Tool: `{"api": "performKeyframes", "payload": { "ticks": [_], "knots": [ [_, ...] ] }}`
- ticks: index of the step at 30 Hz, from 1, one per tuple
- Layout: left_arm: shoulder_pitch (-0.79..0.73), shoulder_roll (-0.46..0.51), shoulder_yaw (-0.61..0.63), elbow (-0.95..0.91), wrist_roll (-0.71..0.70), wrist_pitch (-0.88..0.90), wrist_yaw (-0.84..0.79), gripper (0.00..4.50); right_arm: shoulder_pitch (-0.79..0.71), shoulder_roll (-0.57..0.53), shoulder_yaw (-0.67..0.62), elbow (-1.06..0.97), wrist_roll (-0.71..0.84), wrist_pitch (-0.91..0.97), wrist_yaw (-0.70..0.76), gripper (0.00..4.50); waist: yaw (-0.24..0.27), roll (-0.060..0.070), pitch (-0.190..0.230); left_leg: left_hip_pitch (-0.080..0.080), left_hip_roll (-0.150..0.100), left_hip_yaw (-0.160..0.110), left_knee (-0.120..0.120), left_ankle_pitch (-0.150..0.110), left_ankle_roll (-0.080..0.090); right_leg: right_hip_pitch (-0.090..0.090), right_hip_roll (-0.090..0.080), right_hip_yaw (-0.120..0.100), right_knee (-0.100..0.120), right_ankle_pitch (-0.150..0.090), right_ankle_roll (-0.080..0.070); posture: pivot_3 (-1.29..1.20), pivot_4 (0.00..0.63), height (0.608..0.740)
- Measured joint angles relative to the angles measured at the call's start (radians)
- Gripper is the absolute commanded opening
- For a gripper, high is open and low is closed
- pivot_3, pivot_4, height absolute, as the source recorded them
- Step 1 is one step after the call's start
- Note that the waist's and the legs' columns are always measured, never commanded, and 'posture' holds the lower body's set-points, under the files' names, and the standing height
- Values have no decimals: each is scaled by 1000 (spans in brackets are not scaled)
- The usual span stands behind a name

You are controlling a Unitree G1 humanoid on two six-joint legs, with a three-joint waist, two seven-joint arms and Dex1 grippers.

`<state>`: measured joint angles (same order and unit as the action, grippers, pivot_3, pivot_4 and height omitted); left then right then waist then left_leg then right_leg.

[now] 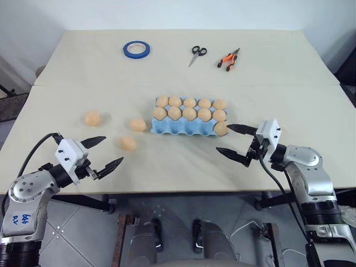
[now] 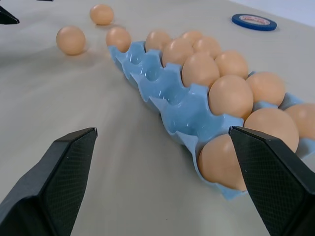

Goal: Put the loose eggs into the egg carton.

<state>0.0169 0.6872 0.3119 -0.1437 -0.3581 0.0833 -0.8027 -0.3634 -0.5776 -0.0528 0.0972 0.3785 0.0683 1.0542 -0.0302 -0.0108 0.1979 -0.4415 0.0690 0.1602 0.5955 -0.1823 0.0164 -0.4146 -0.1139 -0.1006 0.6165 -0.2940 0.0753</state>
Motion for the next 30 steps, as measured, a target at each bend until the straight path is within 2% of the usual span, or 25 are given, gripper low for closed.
{"api": "performKeyframes", "payload": {
  "ticks": [7,17,22,26,30],
  "knots": [
    [-44,-9,-61,-25,-8,42,-7,4463,63,-5,-70,-76,9,32,-91,4500,7,0,0,-1,-1,0,0,0,0,0,-1,0,0,0,0,0,150,740],
    [-210,-91,-279,-33,5,47,-79,4463,402,4,-402,-155,12,-2,-331,4500,28,0,0,1,-1,0,1,0,1,2,1,0,-1,0,0,0,150,740],
    [-274,-140,-373,26,25,37,-129,4463,541,61,-467,-127,2,-66,-390,4500,22,0,-1,2,-1,0,2,0,1,4,2,0,-1,0,1,0,150,740],
    [-300,-180,-402,75,27,25,-144,4463,519,61,-465,-94,0,-88,-391,4500,0,0,-1,2,-1,-1,4,0,1,5,2,1,-1,1,1,0,150,740],
    [-317,-185,-404,82,27,20,-158,4463,342,-2,-397,39,-19,-87,-347,4500,-18,0,-1,3,-1,-1,7,1,3,4,3,5,-1,1,-1,0,150,740]
  ]
}}
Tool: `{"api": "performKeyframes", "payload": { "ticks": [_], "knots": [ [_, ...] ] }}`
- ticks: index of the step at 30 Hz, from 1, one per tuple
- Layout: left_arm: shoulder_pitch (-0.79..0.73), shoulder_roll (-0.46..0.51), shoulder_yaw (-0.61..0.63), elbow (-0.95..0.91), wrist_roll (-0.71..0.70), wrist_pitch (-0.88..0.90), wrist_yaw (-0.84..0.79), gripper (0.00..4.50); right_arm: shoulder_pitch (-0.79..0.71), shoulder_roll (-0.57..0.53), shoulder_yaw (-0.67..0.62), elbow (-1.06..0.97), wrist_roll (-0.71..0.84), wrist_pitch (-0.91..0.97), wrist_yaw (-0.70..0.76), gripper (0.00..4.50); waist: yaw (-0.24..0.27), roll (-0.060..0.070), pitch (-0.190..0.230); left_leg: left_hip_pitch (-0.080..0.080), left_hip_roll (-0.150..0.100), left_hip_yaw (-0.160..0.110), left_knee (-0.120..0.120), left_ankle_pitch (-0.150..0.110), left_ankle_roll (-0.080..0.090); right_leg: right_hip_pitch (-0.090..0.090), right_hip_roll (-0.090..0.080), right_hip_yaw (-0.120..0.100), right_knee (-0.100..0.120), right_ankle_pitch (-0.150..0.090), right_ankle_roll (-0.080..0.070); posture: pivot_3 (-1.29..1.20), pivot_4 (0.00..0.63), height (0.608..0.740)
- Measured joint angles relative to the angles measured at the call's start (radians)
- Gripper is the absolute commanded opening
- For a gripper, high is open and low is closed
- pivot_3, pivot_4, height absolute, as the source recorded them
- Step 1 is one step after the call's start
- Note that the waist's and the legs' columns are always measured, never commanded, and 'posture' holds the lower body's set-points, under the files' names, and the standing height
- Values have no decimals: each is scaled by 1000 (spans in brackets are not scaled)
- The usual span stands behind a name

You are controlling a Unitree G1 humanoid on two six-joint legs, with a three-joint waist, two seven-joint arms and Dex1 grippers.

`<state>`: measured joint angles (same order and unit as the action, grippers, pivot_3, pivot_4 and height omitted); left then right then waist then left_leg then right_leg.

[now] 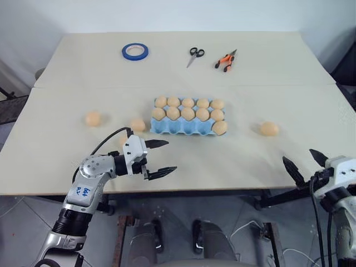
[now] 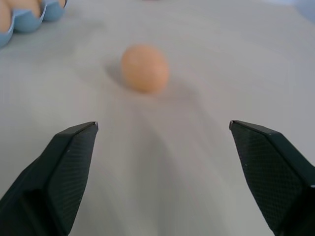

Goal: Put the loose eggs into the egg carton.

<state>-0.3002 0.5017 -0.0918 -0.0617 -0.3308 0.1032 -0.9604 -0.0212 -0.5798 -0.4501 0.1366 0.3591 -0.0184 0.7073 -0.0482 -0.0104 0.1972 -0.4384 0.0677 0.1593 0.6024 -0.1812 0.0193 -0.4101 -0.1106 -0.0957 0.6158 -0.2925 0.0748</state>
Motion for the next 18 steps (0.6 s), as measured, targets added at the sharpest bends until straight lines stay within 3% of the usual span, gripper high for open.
{"api": "performKeyframes", "payload": {
  "ticks": [9,12,18],
  "knots": [
    [20,5,17,-8,-2,-28,-9,4463,-361,-71,173,347,-81,-14,116,4500,3,0,0,-1,-1,-1,3,0,2,-1,-2,-1,4,1,2,0,150,740],
    [38,6,20,-12,-2,-31,-6,4500,-425,-71,213,441,-107,-35,140,3892,9,0,0,-2,-1,-1,4,-1,2,-2,-2,-2,5,1,2,0,150,740],
    [51,7,39,-28,-1,-42,12,4500,-458,-60,250,499,-136,-91,154,1881,17,0,0,-2,-1,-1,6,-1,2,-1,-2,-2,6,1,3,0,150,740]
  ]
}}
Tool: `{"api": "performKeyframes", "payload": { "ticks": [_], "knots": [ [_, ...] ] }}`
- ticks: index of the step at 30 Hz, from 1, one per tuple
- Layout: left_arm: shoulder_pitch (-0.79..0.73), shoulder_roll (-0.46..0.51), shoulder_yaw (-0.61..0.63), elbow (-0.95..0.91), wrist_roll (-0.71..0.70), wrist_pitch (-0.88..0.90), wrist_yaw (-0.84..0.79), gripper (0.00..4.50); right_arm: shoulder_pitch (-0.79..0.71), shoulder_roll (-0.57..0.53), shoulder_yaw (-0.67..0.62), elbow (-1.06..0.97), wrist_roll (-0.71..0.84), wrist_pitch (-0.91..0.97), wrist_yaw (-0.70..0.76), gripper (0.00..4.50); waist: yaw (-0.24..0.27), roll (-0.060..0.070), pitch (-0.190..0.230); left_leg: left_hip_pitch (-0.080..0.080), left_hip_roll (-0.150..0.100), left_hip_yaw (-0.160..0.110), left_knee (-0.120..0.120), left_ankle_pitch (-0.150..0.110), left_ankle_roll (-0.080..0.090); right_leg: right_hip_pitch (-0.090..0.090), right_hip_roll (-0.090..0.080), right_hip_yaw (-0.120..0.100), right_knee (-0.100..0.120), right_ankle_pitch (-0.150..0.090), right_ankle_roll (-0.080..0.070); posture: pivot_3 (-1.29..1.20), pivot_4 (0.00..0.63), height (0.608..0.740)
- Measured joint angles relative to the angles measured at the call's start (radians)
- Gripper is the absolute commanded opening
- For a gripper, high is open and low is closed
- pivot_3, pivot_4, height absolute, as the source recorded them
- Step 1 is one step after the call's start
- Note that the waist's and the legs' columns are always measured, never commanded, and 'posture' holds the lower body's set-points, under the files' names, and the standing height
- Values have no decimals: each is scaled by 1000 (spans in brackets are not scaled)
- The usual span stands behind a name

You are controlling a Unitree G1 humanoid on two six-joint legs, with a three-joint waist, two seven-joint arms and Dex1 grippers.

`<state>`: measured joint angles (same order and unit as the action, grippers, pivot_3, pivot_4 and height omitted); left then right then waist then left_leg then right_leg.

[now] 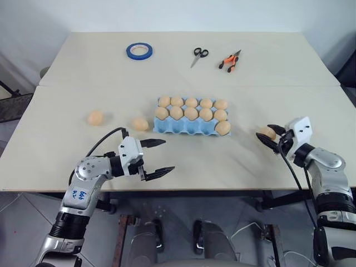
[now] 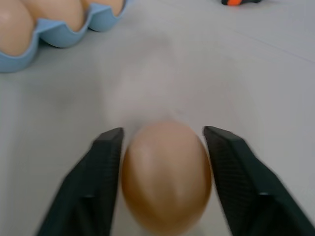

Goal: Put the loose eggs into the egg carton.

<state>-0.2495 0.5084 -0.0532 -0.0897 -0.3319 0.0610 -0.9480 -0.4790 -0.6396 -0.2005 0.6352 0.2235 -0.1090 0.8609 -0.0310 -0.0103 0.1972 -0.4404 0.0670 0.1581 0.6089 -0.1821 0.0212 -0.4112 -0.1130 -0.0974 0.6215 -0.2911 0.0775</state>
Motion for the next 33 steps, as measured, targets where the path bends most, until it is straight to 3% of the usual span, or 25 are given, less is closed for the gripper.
{"api": "performKeyframes", "payload": {
  "ticks": [1,6,13,19,22,27,28,33],
  "knots": [
    [4,0,1,-6,0,-1,5,4500,0,2,1,-3,0,0,3,1676,0,0,0,0,0,0,0,0,0,0,0,0,0,0,0,0,150,740],
    [26,5,24,-15,1,-9,31,4500,1,11,19,-117,16,36,42,1676,-2,0,0,0,1,0,0,0,0,0,0,1,0,0,0,0,150,740],
    [63,24,97,-17,0,-10,67,4500,-88,133,123,-436,97,242,32,1676,-11,0,0,0,3,1,-1,0,-1,-3,1,1,2,0,-2,0,150,740],
    [91,34,129,-19,0,-9,83,4500,-159,228,217,-432,35,285,-57,1676,2,0,0,-2,1,1,-6,0,-1,-4,-1,1,-2,0,-2,0,150,740],
    [107,40,133,-21,0,-8,89,4500,-160,251,239,-375,15,281,-59,2521,3,0,0,-4,-1,3,-10,0,-1,-7,-2,2,-4,0,-1,0,150,740],
    [128,43,155,-58,-1,-5,112,4500,-160,256,241,-331,1,260,-46,4323,-1,0,0,-4,0,6,-11,0,-1,-9,-1,3,-3,0,-1,0,150,740],
    [133,46,160,-64,-1,-3,117,4500,-159,255,239,-333,5,260,-35,4489,-3,0,0,-3,0,6,-11,0,-1,-9,0,3,-2,0,-1,0,150,740],
    [190,57,219,-96,-6,18,150,4500,-86,210,232,-448,84,265,84,4489,-4,0,0,-2,1,6,-11,0,-1,-9,0,4,-1,0,-1,0,150,740]
  ]
}}
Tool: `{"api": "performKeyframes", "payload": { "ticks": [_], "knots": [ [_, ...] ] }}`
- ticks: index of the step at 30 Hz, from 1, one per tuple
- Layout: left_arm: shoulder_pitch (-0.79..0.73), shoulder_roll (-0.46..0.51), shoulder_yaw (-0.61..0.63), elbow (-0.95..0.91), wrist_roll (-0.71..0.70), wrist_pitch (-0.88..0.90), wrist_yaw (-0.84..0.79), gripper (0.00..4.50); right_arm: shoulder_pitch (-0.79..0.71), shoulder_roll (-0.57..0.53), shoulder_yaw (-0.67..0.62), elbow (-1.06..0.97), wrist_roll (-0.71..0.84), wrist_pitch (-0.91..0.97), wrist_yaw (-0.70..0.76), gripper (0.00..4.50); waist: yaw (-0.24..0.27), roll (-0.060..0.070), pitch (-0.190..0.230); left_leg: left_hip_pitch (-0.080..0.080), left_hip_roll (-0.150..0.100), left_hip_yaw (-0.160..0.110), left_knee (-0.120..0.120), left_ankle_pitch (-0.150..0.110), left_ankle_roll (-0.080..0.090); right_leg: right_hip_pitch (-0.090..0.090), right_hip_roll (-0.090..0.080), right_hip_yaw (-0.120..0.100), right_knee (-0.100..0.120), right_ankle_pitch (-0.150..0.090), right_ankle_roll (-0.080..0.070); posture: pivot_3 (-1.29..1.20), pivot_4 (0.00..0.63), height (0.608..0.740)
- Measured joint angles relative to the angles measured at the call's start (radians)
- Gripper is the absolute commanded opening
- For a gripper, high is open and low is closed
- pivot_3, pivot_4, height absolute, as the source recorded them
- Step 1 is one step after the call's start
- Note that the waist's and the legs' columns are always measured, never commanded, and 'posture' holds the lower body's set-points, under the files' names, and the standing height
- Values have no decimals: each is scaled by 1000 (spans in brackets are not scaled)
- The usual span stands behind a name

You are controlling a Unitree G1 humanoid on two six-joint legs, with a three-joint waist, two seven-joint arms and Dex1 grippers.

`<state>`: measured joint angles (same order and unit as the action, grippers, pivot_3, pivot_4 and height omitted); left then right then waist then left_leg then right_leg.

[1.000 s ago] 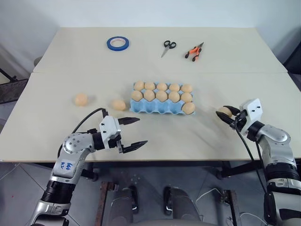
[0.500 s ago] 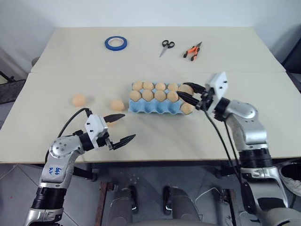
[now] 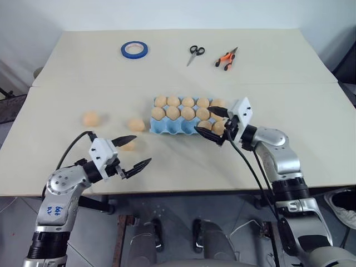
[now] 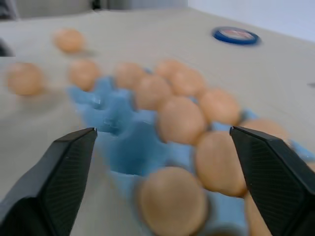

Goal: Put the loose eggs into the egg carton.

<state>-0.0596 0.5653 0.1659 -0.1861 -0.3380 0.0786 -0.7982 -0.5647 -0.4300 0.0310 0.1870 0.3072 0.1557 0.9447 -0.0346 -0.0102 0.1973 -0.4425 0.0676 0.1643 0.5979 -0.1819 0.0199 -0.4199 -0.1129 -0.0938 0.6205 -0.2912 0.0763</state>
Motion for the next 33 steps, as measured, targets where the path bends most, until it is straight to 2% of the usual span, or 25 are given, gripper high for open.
{"api": "performKeyframes", "payload": {
  "ticks": [8,14,19,21,26,29,33],
  "knots": [
    [159,25,212,-9,-37,23,66,4500,187,-165,-45,-49,71,-98,232,4489,4,0,0,0,0,0,-2,-1,0,0,-1,1,-4,0,0,0,150,740],
    [298,21,306,-8,-63,34,80,4500,245,-182,-85,-2,93,-247,342,4489,1,-1,0,0,1,1,-2,-2,-2,0,0,1,-6,0,-1,0,150,740],
    [309,7,289,-37,-76,64,86,4500,250,-166,-85,31,99,-323,375,4489,6,-1,0,-1,2,0,-2,-2,-2,-1,0,0,-15,-2,-8,0,150,740],
    [292,2,274,-55,-89,80,89,4500,246,-158,-85,36,103,-332,378,4489,5,-1,0,-2,2,1,-4,-2,-2,5,2,1,-23,0,-11,0,150,740],
    [184,-15,198,-76,-91,128,126,4500,235,-147,-83,42,104,-333,379,4489,7,-1,0,-2,3,6,-5,-3,1,5,2,4,-28,4,-8,0,150,740],
    [104,-30,125,-65,-75,139,139,4500,230,-141,-79,42,105,-332,378,4489,6,-1,0,-1,2,7,-5,-4,2,5,2,4,-27,12,7,0,150,740],
    [21,-59,37,13,-27,141,159,4500,230,-120,-77,27,116,-324,376,4489,4,-1,0,0,3,8,-5,-4,2,4,3,5,-26,12,6,0,150,740]
  ]
}}
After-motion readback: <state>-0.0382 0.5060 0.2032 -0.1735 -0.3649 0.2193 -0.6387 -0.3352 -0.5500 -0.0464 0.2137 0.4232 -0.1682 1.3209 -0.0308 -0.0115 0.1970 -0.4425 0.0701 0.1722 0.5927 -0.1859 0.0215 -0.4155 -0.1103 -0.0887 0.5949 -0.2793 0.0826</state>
